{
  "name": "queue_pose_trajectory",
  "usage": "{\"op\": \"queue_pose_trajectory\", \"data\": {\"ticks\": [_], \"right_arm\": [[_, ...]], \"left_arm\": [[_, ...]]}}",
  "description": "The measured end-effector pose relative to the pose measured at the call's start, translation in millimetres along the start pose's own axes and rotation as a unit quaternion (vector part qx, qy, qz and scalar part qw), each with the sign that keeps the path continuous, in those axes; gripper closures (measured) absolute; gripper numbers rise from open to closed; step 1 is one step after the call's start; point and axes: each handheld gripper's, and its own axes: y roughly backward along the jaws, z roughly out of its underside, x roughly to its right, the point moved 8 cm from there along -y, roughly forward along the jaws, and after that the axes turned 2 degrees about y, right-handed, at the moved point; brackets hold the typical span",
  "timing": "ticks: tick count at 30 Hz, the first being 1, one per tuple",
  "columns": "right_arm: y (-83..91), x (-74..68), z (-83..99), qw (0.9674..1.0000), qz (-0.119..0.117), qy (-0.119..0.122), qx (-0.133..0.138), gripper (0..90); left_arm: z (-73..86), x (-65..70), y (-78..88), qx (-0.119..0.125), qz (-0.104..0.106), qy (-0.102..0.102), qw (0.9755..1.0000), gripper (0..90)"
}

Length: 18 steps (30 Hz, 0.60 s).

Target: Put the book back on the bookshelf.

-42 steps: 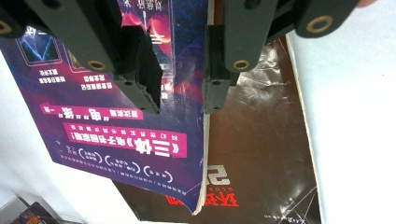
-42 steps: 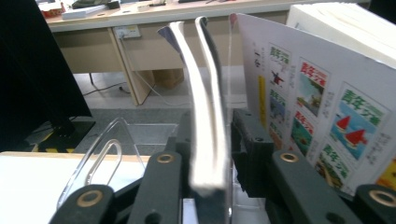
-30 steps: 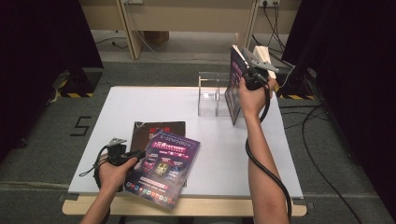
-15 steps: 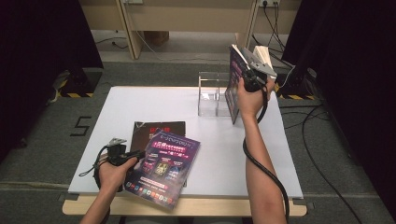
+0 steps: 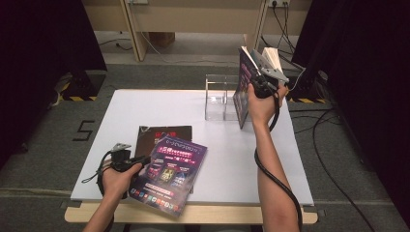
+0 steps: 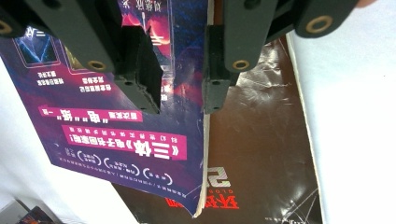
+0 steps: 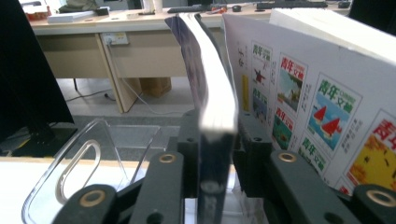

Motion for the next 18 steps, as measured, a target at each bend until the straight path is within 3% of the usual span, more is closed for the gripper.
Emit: {"op": "queue_pose_trajectory", "data": {"ticks": [18], "right_arm": [[15.9,0.7,8.6,0.9996,-0.018,-0.018,-0.01,65.9]], "left_arm": [[-0.9,1.4,1.2,0.003,0.001,0.0,1.0,66.6]]}}
